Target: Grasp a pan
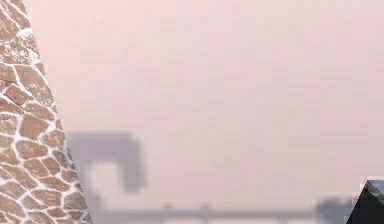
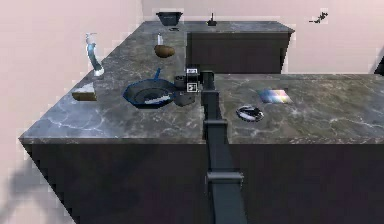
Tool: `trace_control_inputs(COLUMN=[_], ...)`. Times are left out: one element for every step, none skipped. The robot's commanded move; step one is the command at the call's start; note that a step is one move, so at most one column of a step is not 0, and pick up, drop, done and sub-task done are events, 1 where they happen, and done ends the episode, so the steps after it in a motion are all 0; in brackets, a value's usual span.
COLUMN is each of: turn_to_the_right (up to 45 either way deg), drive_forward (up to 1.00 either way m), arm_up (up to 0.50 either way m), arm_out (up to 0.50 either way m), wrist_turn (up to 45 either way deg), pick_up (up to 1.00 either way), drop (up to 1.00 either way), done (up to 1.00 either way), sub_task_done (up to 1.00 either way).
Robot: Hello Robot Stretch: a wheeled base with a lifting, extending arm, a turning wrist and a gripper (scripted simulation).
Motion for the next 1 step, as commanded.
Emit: trace_control_inputs(turn_to_the_right=[0.0], drive_forward=[0.00], arm_up=[0.00], arm_out=[0.00], wrist_turn=[0.0], pick_up=[1.00], drop=[0.00], done=[0.00], sub_task_done=[0.00])
